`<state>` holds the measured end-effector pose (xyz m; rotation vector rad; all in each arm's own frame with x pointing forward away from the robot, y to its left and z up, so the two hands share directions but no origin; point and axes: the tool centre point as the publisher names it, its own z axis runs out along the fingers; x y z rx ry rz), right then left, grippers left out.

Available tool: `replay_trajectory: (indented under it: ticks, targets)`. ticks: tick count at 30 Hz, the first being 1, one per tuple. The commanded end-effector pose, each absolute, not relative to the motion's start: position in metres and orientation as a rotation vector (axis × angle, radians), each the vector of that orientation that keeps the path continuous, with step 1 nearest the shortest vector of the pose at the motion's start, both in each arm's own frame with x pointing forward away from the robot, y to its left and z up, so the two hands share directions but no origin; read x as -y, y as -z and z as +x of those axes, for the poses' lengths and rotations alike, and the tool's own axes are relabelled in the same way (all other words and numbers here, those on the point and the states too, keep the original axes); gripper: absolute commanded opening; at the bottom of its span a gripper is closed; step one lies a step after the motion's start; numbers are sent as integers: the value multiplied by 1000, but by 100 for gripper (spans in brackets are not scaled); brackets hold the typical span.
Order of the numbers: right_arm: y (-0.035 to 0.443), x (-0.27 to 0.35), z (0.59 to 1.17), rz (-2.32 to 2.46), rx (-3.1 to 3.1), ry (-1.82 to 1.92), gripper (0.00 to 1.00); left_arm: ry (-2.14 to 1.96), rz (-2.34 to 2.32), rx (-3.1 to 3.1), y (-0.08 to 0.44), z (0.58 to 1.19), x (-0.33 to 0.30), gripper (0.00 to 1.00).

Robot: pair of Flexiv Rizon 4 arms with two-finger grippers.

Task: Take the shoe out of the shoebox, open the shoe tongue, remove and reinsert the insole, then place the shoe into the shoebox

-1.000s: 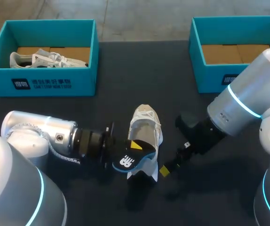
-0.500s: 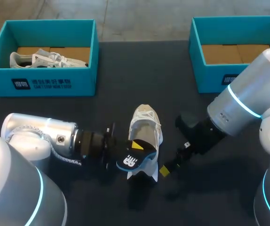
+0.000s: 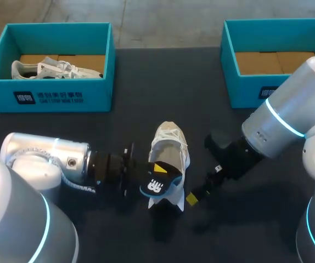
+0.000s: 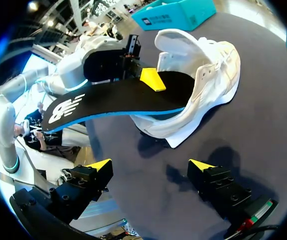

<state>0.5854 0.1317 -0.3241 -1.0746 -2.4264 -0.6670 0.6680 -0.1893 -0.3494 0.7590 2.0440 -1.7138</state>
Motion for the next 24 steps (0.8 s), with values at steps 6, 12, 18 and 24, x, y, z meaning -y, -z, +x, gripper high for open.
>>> replay_trajectory:
  ticks: [6,12,18,24]
  targets:
    - [325,-134,584,-1080,2430,665,100,1665,718,-2072,352,667,191,0]
    - [325,-134,584,-1080,2430,665,100,1626,693,-2091,349,667,193,0]
    - [325,-134,584,-1080,2430,665,100,1581,705,-2114,347,666,194,0]
    - [325,-134,584,-1080,2430,665,100,1571,693,-2129,351,669,192,0]
